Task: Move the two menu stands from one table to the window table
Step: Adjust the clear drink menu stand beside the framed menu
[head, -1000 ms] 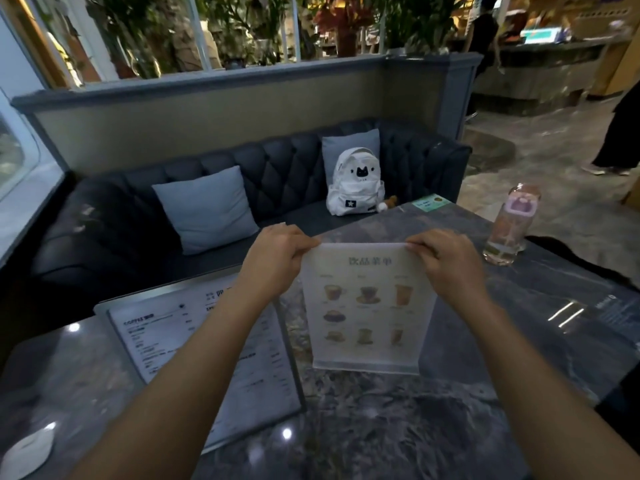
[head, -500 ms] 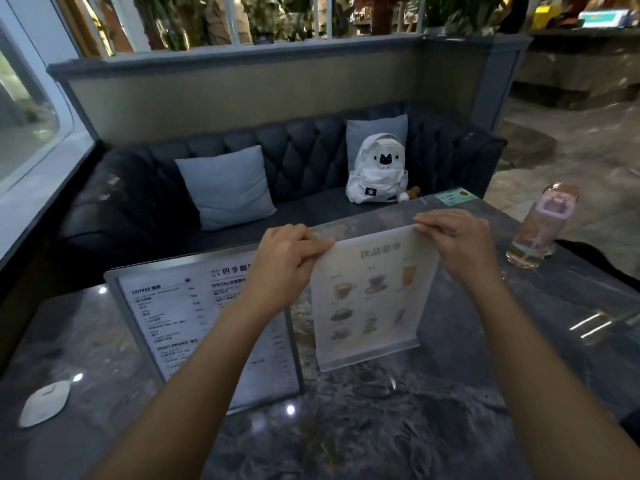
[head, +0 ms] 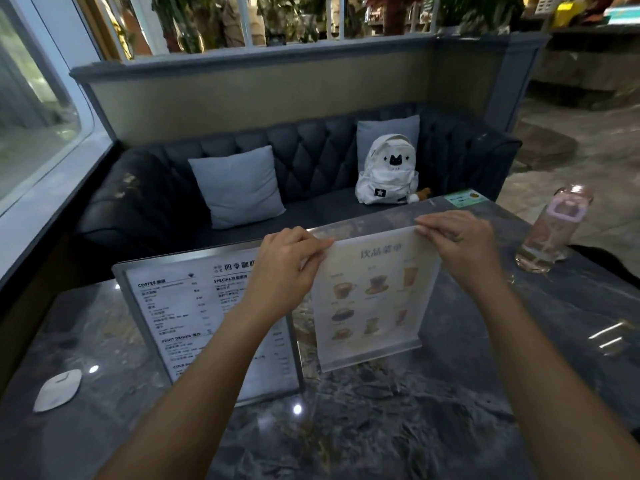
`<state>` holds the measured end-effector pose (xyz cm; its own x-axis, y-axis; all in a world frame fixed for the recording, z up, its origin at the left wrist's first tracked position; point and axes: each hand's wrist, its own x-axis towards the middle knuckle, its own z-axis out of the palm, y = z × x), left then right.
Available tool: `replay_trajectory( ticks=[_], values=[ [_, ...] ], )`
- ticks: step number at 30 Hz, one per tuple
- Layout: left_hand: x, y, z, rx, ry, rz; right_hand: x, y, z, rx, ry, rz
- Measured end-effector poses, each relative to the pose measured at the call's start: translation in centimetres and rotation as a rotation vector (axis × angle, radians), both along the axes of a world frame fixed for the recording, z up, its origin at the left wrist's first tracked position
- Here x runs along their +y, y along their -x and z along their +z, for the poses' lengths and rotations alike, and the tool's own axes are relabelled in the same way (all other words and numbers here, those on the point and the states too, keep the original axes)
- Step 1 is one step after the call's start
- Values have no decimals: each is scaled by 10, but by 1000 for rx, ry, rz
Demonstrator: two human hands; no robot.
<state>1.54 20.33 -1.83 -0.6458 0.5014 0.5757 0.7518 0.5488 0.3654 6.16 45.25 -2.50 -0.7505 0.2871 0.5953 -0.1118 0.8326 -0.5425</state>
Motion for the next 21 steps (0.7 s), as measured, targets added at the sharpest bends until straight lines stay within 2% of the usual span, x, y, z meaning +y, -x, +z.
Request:
replay_trajectory(
  ticks=[8,12,21],
  values=[
    [-10,-2,2,-21,13,60,-19,-7,1,-46,-306,-71],
    [-30,1,7,-16,-37,141,-44,-3,10,-5,-334,-15],
    [-109,16,3,-15,-30,321,-125,25,17,-63,-354,106]
  ],
)
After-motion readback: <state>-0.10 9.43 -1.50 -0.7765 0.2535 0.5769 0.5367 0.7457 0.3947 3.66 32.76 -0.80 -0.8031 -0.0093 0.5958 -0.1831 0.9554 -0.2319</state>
